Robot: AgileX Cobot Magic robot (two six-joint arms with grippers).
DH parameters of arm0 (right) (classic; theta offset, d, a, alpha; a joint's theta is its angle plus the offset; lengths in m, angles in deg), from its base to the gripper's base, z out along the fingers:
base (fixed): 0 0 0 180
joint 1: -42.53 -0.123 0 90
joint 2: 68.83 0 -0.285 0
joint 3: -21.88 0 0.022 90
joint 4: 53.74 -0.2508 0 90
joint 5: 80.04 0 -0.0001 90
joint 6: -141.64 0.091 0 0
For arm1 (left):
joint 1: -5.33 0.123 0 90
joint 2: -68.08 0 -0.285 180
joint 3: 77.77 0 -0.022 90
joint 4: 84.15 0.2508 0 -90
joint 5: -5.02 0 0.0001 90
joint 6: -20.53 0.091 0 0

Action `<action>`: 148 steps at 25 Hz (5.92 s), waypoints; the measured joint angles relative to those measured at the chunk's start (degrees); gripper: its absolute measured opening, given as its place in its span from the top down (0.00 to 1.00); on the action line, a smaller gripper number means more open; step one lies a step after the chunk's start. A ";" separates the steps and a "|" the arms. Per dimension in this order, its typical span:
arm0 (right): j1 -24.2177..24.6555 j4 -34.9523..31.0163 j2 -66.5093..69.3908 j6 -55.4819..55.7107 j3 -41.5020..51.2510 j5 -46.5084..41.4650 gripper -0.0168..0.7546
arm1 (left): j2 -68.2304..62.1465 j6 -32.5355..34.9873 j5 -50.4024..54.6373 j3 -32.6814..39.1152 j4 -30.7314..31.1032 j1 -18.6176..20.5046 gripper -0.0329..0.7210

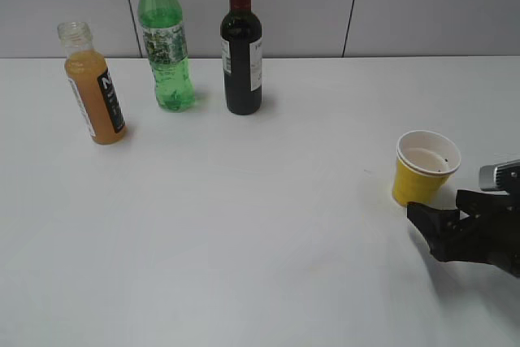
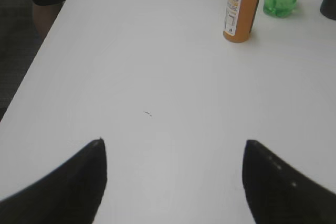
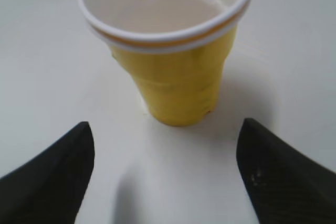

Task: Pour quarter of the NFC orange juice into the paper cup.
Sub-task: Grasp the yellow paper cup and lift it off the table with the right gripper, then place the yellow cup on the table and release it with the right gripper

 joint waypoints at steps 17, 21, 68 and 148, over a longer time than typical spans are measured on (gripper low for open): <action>0.00 1.09 0.11 2.42 -5.10 0.17 0.13 | 0.00 0.06 0.00 0.00 0.05 0.00 0.18; 0.00 1.26 1.94 2.57 -5.16 0.17 0.14 | 0.00 0.06 0.00 0.00 0.05 0.00 0.18; 0.00 5.46 11.63 0.00 -12.14 0.69 0.21 | 0.00 0.22 0.00 0.00 -0.06 0.00 0.18; -21.57 83.39 9.77 50.09 -50.03 -32.41 0.14 | 0.00 0.22 0.00 0.00 -0.35 0.00 0.18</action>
